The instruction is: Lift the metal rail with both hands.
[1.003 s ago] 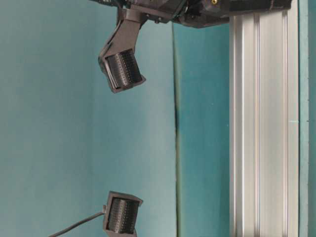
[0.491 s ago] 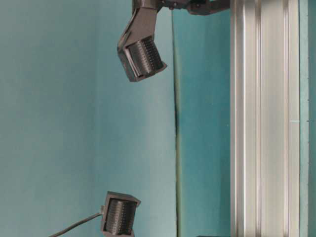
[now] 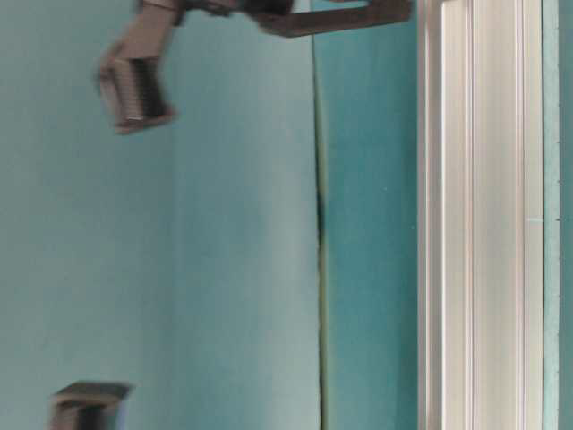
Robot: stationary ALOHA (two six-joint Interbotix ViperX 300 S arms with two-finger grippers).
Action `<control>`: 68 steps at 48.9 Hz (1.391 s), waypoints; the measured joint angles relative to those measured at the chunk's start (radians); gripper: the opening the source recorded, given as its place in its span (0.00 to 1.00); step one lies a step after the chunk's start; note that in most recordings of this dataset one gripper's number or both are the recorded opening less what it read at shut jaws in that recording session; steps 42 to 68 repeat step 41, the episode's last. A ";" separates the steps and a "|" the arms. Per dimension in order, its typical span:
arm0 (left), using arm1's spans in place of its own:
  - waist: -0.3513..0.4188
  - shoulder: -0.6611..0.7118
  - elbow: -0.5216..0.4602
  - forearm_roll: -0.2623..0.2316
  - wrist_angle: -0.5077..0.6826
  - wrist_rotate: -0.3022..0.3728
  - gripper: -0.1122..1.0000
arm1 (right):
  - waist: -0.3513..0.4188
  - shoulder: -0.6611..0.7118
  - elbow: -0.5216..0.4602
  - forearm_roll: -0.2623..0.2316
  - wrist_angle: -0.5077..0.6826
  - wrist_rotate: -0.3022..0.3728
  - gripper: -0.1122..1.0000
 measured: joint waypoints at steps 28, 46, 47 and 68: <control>0.021 -0.291 0.012 0.000 -0.002 0.000 0.94 | -0.029 -0.310 0.026 -0.002 -0.192 0.000 0.96; 0.028 -0.371 0.014 -0.002 -0.048 0.000 0.94 | -0.034 -0.440 0.103 -0.002 -0.345 0.002 0.96; 0.028 -0.371 0.014 -0.002 -0.048 0.000 0.94 | -0.034 -0.440 0.103 -0.002 -0.345 0.002 0.96; 0.028 -0.371 0.014 -0.002 -0.048 0.000 0.94 | -0.034 -0.440 0.103 -0.002 -0.345 0.002 0.96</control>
